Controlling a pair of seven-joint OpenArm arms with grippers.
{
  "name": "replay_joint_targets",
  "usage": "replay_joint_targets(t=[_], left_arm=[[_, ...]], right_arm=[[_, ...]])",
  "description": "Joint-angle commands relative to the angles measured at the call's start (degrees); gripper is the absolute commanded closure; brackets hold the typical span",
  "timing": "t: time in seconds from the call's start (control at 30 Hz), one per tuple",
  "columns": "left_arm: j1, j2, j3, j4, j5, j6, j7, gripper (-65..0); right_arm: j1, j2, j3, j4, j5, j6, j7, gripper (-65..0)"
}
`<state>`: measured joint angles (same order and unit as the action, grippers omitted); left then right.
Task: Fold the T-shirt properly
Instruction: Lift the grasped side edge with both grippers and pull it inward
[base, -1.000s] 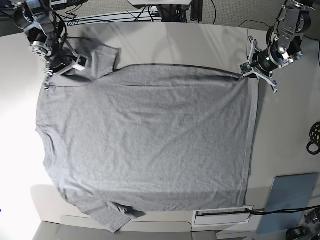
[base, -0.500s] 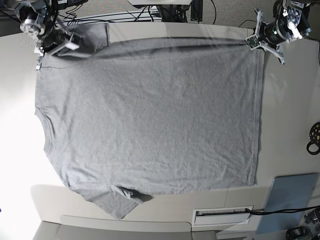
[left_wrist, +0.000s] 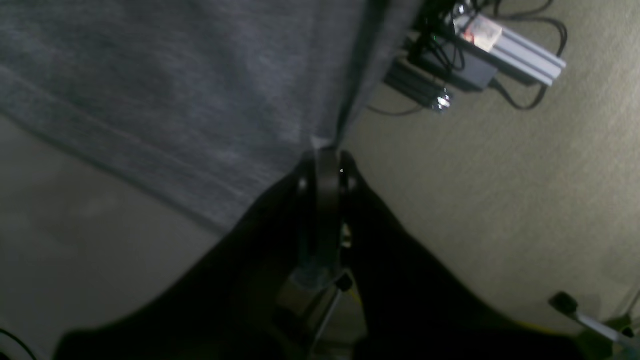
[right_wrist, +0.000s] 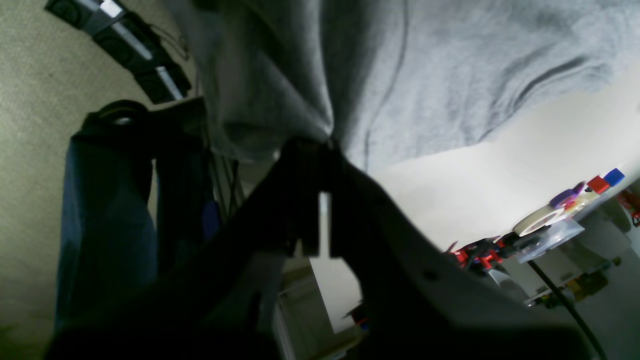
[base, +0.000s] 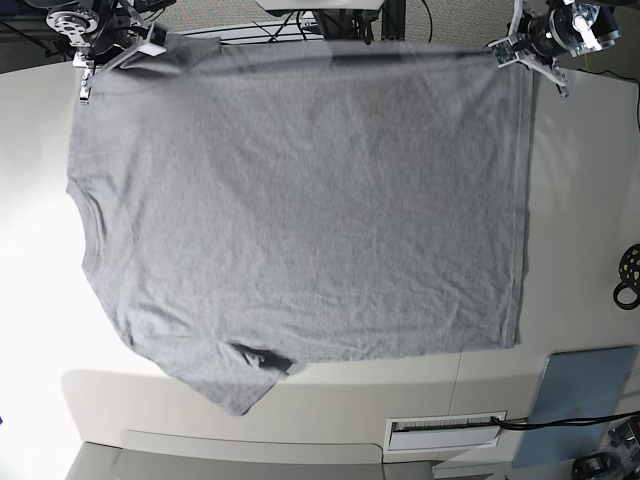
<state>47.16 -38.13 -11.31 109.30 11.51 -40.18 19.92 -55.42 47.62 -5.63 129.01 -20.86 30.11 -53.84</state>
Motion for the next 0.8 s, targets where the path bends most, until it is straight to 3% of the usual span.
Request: replay_joint_targets(t=[0.0,0.17,0.47,0.6,0.77], left_arm=[[0.44,-0.96,-0.59,0.83,0.44,0.18,-0.02,0.0],[-2.62,-0.94,-1.64,1.49,0.20,0.18,-0.31,0.0],[-12.09,-0.74,-1.68,0.33,-2.99,1.44,-0.42,0.0],[-15.10,-0.52,-1.68,-2.84,-6.23,4.50,-0.48,0.0],[-19.61,2.45,-1.62,-6.34,-6.86,4.74,-2.36,0.0]], right_arm=[[-0.24,0.81,0.61,0.98,-0.87,-0.39,-0.68,0.0],[2.78,0.79,4.63,1.42,-3.02,-4.09,0.07,0.0],[13.73,0.52,8.31,-1.53,1.22,-4.42,8.66,0.0],[19.89,-2.64,8.31,-6.97,2.45,-6.23,11.74,0.0],[26.36,-6.93,7.58,-12.59,3.30,-6.14,17.68,0.0]])
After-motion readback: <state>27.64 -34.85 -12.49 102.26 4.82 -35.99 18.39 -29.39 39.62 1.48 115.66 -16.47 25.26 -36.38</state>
